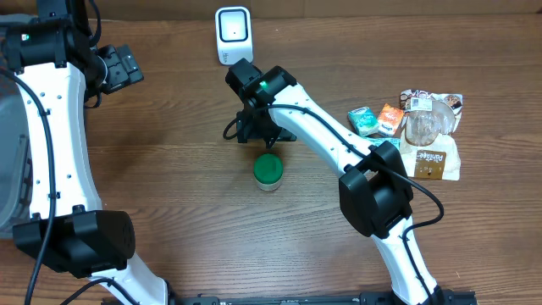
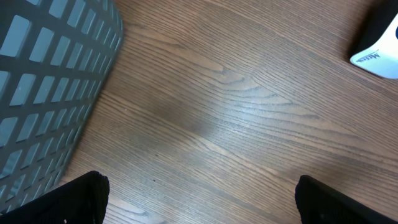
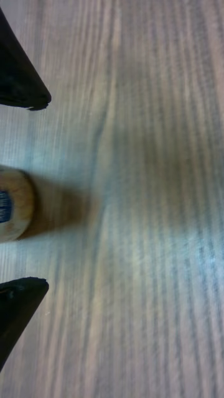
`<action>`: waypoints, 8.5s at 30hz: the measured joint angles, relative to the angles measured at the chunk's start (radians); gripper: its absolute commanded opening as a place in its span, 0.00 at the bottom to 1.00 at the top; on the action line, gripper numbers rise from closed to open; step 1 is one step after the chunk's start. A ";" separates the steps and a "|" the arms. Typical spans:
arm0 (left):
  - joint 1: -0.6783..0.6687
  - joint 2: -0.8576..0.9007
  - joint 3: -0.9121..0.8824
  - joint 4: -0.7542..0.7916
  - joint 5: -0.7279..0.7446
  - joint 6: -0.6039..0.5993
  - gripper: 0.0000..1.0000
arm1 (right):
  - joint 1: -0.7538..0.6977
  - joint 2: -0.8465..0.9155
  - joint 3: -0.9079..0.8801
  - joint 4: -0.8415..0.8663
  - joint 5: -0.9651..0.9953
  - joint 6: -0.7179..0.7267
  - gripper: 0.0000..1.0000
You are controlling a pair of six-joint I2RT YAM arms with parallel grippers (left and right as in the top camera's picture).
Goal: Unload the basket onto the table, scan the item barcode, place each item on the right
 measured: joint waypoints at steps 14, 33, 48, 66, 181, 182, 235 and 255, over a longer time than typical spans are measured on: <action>0.000 0.000 0.000 0.000 0.000 0.000 1.00 | 0.007 0.000 0.051 -0.196 -0.137 -0.083 0.82; 0.000 0.000 0.000 0.000 0.000 0.000 1.00 | 0.013 0.008 -0.003 -0.249 -0.127 -0.152 0.55; 0.000 0.000 0.000 0.000 0.000 0.000 1.00 | 0.016 0.010 0.119 -0.028 -0.120 -0.871 0.69; 0.000 0.000 0.000 0.000 0.000 0.000 1.00 | 0.019 0.011 0.085 -0.039 -0.102 -1.175 1.00; 0.000 0.000 0.000 0.000 0.000 0.000 0.99 | 0.005 0.010 0.030 -0.108 -0.155 0.093 0.42; 0.000 0.000 0.000 0.000 0.000 0.000 1.00 | 0.005 0.009 0.030 -0.109 -0.155 0.090 0.40; 0.000 0.000 0.000 0.000 0.000 0.000 1.00 | -0.007 0.010 0.089 -0.157 -0.152 -1.133 1.00; 0.000 0.000 0.000 0.000 0.000 0.000 1.00 | -0.007 0.010 0.069 -0.103 -0.158 -0.676 0.98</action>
